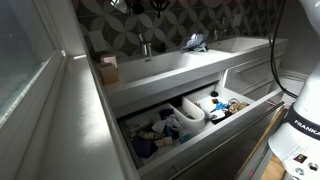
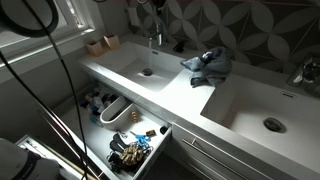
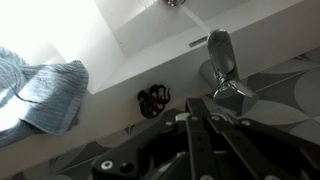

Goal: Open and close the tap

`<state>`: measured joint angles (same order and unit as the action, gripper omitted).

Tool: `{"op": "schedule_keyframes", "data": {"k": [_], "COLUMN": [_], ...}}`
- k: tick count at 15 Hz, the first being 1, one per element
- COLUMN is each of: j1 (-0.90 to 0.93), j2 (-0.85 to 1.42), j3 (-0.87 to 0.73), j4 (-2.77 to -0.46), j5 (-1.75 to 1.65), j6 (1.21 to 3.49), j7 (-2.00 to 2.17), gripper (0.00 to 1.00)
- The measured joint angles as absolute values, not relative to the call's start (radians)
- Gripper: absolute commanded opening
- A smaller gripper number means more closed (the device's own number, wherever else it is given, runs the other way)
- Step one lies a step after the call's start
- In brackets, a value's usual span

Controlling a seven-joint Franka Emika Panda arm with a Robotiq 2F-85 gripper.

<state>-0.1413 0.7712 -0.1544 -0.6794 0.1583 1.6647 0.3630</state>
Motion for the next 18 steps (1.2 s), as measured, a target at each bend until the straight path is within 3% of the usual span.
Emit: {"op": "schedule_keyframes", "data": {"k": [18], "j1": [-0.062], "j2": [0.699], "j3": [-0.155], "j4": [-0.777], "j5": [0.094], "j6": [1.655], "j7": [0.226], "gripper": [0.0]}}
